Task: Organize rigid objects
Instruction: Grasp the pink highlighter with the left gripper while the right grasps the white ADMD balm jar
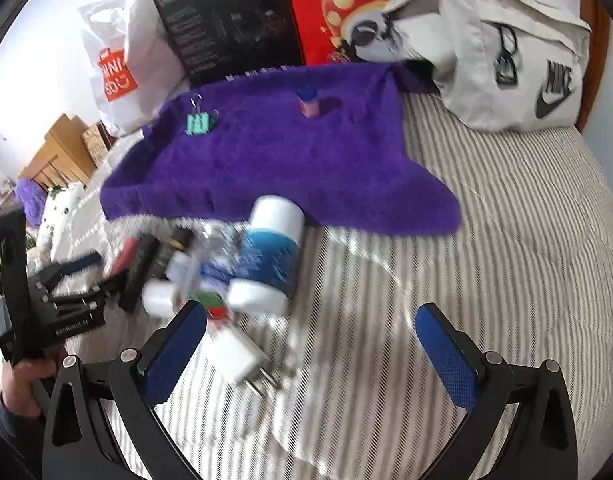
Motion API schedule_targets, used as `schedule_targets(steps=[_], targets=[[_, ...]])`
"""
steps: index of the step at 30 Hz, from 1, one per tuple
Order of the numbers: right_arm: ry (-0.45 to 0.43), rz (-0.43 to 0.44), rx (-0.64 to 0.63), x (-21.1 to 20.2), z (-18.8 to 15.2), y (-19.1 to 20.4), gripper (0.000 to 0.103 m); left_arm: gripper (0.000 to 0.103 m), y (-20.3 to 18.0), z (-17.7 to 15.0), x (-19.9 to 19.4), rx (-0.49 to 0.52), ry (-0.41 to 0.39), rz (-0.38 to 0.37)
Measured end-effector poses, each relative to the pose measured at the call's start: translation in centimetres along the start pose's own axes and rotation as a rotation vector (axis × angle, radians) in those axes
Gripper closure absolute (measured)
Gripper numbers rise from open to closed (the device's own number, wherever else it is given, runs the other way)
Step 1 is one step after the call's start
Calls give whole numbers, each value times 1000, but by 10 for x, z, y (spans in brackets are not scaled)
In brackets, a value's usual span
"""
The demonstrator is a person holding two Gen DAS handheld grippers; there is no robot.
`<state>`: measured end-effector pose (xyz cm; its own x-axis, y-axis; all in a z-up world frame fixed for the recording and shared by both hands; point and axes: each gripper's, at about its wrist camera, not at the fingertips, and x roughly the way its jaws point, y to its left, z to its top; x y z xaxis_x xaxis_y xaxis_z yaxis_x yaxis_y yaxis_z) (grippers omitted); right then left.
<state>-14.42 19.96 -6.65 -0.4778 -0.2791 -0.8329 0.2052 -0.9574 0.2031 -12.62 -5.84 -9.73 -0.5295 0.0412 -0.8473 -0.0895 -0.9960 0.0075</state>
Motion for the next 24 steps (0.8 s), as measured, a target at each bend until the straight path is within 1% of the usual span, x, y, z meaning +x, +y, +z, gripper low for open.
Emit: schedule_targets(steps=[2,3,4,6,7,8,9,12,15,19,21,24], targets=[[-11,-7,6,6,7,4,5,53,-6,1,-3,21,-5,-16],[-12,-11,10,9,9,5,6,60,-8,0,-4,27,-7,-19],[-2,-17,11,14,11,6,9,62,-12,1,-5,39,-7,-17],[13,-21,10,24,13,9,18,76,-16,1,-6,53,-5,-34],[29,-28,12,31,14,10,24,77,-18,1,-6,57,-4,-34],[38,-30,16,35,14,10,27,78,-18,2,-5,61,-3,-29],[44,-30,20,38,14,10,27,82,-19,2,-6,62,-3,-33],[37,-52,14,46,13,13,32,84,-21,1,-7,70,-5,-31],[40,-87,-37,48,10,19,35,87,-18,2,-7,65,-2,-43],[45,-98,-54,46,9,14,47,87,-12,0,-9,46,-1,-70],[53,-107,-57,47,11,15,48,87,-12,0,-8,43,-2,-72],[50,-133,-101,51,11,24,50,87,-11,0,-9,46,0,-75]])
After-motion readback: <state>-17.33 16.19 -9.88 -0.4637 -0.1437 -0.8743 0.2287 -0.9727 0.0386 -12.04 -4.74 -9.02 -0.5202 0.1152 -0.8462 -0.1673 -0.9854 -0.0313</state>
